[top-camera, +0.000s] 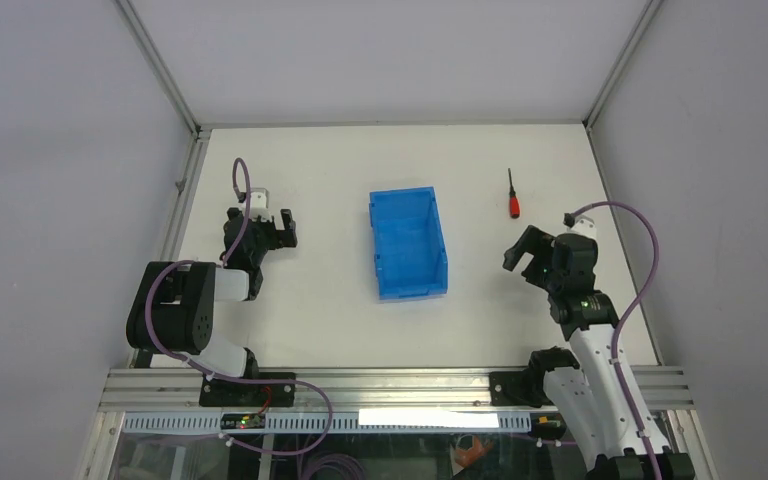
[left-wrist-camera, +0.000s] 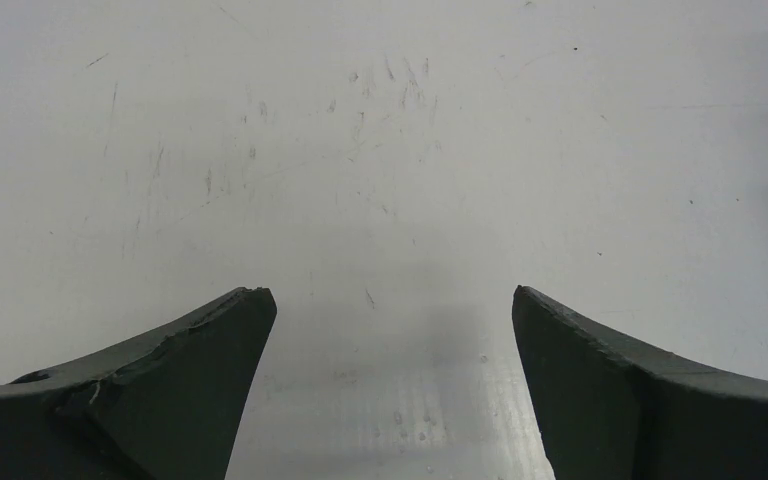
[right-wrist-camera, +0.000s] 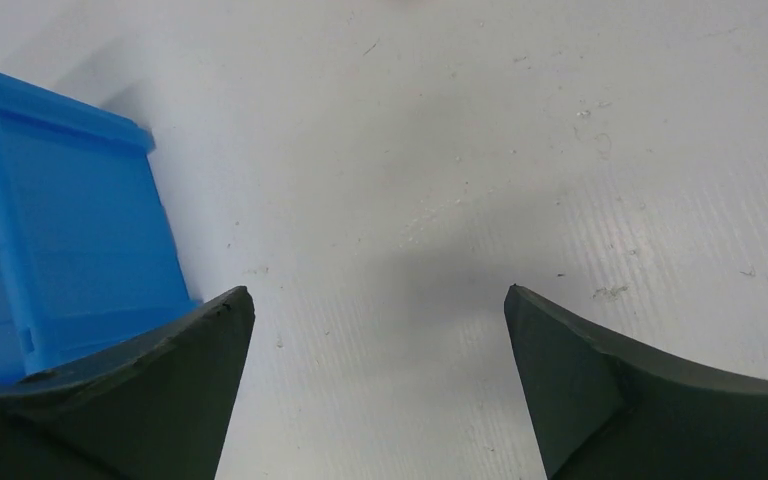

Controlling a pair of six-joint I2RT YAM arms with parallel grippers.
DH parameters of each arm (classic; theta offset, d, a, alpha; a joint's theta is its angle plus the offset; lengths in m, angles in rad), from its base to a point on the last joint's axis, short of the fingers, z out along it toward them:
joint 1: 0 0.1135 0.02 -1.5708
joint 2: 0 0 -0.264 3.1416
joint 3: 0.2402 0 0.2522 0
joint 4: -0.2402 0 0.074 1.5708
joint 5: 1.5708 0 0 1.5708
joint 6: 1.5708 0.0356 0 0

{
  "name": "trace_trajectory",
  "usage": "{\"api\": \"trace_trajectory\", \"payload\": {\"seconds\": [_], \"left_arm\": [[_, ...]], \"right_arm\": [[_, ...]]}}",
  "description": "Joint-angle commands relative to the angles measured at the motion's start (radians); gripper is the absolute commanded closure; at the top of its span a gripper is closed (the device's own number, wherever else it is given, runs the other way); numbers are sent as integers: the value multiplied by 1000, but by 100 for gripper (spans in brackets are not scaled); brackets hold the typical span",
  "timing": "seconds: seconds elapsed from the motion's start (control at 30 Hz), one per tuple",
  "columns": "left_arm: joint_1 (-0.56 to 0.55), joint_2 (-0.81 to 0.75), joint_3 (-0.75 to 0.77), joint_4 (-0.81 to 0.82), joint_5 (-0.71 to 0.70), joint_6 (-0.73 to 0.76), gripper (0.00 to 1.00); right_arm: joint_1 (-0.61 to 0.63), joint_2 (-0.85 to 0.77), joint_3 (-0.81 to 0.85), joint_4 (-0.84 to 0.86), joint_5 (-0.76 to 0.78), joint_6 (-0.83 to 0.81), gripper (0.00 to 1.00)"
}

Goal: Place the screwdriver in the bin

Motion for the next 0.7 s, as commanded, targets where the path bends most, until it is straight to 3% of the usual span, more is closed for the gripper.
{"api": "trace_trajectory", "payload": {"seconds": [0.0, 0.27, 0.67], "left_arm": [[-9, -29, 0, 26, 5, -17, 1], [-8, -29, 0, 26, 6, -17, 1], [-8, -29, 0, 27, 6, -17, 1]], "right_arm": [[7, 35, 38, 29, -7, -7, 1], [5, 288, 275, 41, -45, -109, 1], [-3, 968, 791, -88, -26, -257, 1]]}}
